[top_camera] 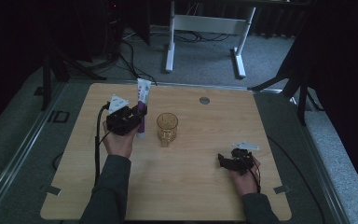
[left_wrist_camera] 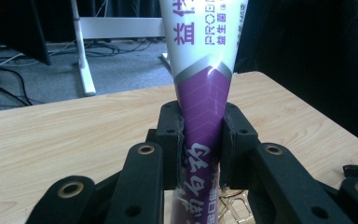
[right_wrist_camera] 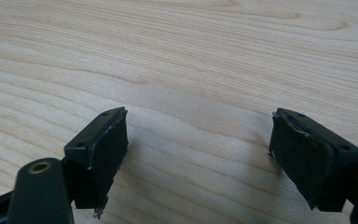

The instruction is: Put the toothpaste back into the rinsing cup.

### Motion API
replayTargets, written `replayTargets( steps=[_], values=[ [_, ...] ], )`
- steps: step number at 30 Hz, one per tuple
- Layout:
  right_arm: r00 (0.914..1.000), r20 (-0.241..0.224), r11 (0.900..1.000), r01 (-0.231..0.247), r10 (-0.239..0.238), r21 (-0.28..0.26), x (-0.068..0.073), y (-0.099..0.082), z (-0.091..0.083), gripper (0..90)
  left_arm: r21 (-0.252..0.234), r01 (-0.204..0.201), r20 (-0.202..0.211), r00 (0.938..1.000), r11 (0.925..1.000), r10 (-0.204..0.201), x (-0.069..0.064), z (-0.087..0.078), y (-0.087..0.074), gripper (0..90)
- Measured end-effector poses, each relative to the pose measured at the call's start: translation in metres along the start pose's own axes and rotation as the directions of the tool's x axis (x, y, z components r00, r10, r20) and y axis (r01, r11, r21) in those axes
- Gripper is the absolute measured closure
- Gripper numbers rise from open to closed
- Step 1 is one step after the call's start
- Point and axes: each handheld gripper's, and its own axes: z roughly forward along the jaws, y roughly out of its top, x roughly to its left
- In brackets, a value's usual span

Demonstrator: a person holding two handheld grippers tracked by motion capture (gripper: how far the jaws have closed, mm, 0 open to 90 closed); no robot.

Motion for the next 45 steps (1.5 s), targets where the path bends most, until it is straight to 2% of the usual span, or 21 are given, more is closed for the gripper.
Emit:
replayTargets(
  steps=[22,45],
  values=[
    [1.0000,0.000,1.0000,0.000,0.000,0.000,0.000,0.000,0.000,19.2,-0.026,0.025,-0.004,0.9997,0.9994,-0.025,-0.002,0.007,0.002,72.7],
    [1.0000,0.000,1.0000,0.000,0.000,0.000,0.000,0.000,0.000,19.2,-0.038,0.018,0.010,0.9998,0.9991,-0.017,-0.008,0.018,0.006,72.7]
  ],
)
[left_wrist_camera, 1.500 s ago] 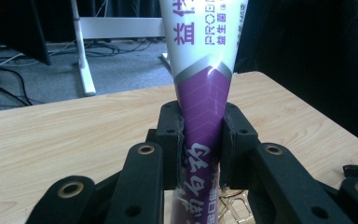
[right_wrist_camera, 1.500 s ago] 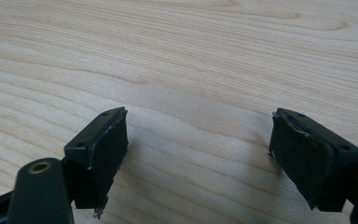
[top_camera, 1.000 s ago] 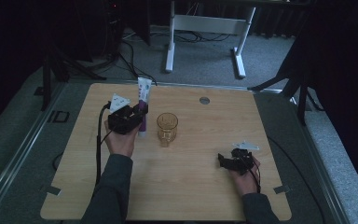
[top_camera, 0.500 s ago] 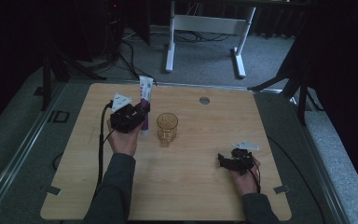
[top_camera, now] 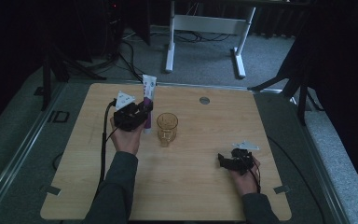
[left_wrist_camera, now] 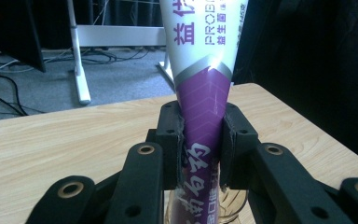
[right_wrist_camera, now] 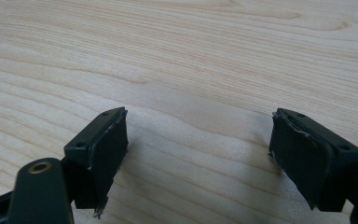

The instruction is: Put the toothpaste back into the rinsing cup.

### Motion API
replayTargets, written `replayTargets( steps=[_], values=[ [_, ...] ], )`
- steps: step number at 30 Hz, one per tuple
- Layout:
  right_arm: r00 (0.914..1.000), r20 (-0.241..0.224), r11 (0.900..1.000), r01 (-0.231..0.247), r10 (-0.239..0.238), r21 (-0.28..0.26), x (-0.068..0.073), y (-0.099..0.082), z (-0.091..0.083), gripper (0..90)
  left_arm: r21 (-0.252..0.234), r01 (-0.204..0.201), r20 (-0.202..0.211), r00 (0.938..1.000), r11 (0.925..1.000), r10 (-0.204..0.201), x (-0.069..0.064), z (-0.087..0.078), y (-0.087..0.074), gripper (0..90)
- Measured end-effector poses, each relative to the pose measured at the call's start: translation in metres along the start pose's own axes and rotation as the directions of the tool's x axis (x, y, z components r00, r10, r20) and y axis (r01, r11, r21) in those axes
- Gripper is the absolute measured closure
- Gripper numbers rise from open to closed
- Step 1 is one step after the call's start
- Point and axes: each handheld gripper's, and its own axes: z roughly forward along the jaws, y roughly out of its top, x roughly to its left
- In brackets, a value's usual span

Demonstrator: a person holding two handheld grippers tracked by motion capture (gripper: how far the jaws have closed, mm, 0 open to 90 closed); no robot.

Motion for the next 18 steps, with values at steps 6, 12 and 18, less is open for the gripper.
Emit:
replayTargets(
  steps=[6,12,18],
  values=[
    [1.0000,0.000,1.0000,0.000,0.000,0.000,0.000,0.000,0.000,19.2,-0.013,0.012,0.009,0.9999,0.9998,-0.012,-0.001,0.003,0.002,72.7],
    [1.0000,0.000,1.0000,0.000,0.000,0.000,0.000,0.000,0.000,19.2,-0.013,0.004,0.014,0.9999,0.9999,-0.004,-0.003,0.008,0.003,72.7],
    [1.0000,0.000,1.0000,0.000,0.000,0.000,0.000,0.000,0.000,19.2,-0.016,0.014,0.011,0.9998,0.9998,-0.014,-0.003,0.013,0.002,72.7]
  ],
)
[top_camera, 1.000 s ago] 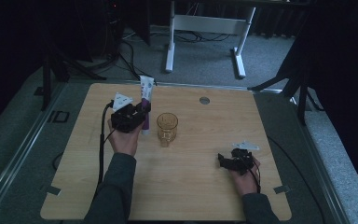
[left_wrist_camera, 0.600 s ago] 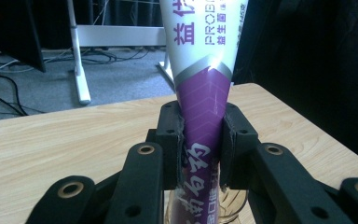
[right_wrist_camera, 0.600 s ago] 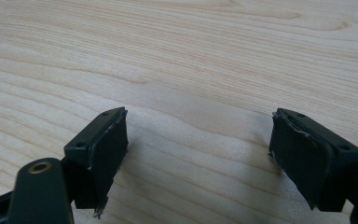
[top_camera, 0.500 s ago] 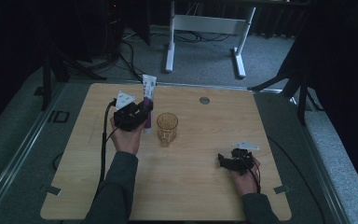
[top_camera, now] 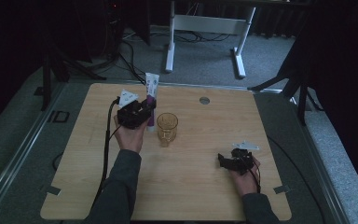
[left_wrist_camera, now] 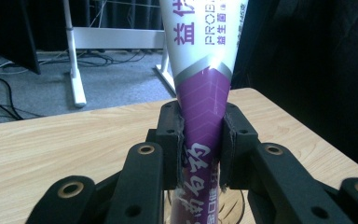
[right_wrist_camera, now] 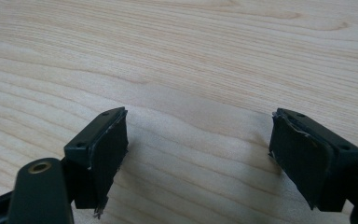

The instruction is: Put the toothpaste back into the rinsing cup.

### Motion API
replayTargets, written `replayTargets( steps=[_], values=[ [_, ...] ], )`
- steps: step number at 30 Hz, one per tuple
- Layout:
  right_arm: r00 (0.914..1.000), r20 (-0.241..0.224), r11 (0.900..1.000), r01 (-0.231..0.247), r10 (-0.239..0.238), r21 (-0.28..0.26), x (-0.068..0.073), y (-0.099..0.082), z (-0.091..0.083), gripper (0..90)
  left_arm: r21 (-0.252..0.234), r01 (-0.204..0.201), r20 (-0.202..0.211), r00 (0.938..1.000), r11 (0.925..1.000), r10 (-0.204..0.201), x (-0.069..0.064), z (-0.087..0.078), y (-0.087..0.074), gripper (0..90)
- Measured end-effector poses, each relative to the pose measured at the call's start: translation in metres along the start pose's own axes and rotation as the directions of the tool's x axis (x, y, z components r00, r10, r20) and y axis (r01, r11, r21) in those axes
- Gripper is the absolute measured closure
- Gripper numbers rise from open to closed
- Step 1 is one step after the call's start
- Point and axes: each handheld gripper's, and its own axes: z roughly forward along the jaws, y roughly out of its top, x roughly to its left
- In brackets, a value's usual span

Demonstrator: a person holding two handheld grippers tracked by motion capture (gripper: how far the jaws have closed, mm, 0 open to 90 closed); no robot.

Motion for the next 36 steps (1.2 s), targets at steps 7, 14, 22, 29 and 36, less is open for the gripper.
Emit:
replayTargets(
  steps=[7,14,22,29,36],
  values=[
    [1.0000,0.000,1.0000,0.000,0.000,0.000,0.000,0.000,0.000,19.2,-0.012,0.004,0.007,1.0000,0.9999,-0.004,-0.002,0.003,0.001,72.7],
    [1.0000,0.000,1.0000,0.000,0.000,0.000,0.000,0.000,0.000,19.2,-0.024,0.007,0.014,0.9999,0.9997,-0.007,-0.005,0.007,0.002,72.7],
    [1.0000,0.000,1.0000,0.000,0.000,0.000,0.000,0.000,0.000,19.2,-0.029,0.002,0.017,0.9999,0.9996,-0.001,-0.005,0.014,0.005,72.7],
    [1.0000,-0.001,1.0000,0.000,0.000,0.000,0.000,0.000,0.000,19.1,-0.033,0.011,0.026,0.9996,0.9994,-0.010,-0.005,0.020,0.004,72.7],
    [1.0000,0.000,1.0000,0.000,0.000,0.000,0.000,0.000,0.000,19.1,-0.032,0.010,0.037,0.9993,0.9994,-0.008,-0.009,0.028,0.001,72.6]
  ],
)
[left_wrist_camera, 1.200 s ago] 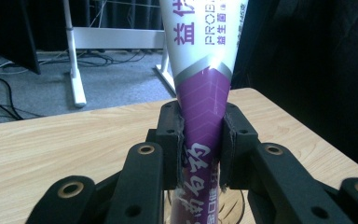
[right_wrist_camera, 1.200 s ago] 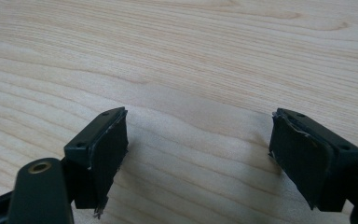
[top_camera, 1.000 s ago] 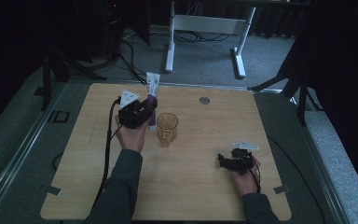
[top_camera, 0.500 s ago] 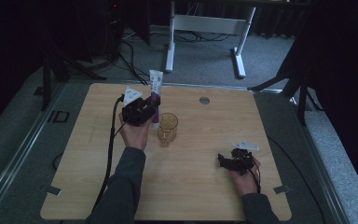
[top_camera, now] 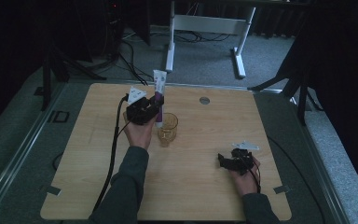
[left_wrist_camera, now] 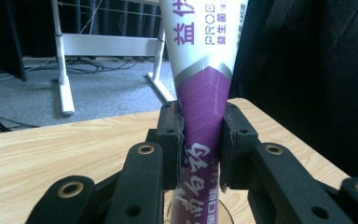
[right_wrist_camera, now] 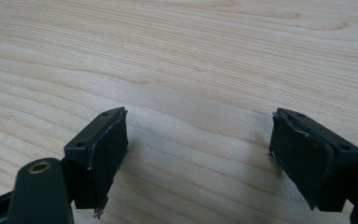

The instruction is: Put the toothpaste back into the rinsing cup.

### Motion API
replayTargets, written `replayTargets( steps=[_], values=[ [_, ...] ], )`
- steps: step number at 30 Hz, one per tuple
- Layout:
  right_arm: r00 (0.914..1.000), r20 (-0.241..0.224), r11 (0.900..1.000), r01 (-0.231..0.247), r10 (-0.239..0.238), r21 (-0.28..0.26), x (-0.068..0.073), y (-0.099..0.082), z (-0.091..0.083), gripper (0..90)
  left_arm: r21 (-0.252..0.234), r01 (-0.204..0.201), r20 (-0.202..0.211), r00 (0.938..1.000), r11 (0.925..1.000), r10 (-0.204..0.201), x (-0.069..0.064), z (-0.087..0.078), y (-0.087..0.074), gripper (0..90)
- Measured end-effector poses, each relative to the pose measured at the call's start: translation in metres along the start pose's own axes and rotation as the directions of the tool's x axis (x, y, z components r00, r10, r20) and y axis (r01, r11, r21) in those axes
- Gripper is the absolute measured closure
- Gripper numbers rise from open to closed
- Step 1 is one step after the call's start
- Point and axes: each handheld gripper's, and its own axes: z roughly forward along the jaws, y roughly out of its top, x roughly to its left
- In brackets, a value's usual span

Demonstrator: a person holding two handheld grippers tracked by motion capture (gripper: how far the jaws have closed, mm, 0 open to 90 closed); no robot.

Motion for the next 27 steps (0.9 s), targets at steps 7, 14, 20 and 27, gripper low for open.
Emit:
replayTargets(
  steps=[7,14,20,27],
  values=[
    [1.0000,0.000,1.0000,0.000,0.000,0.000,0.000,0.000,0.000,19.1,-0.005,0.005,-0.001,1.0000,1.0000,-0.005,-0.002,0.006,-0.001,72.5],
    [1.0000,0.000,1.0000,0.001,-0.001,0.000,0.000,0.000,0.000,19.1,0.003,0.006,-0.001,1.0000,1.0000,-0.006,-0.002,0.012,-0.002,72.3],
    [1.0000,0.000,1.0000,0.002,-0.002,0.000,0.000,0.000,0.000,19.2,0.012,-0.015,0.003,0.9999,0.9998,0.015,-0.006,0.017,0.000,72.3],
    [1.0000,0.000,1.0000,0.001,-0.001,0.001,0.000,0.000,0.000,19.1,0.017,-0.025,0.005,0.9997,0.9995,0.025,-0.008,0.023,0.000,72.2]
  ],
)
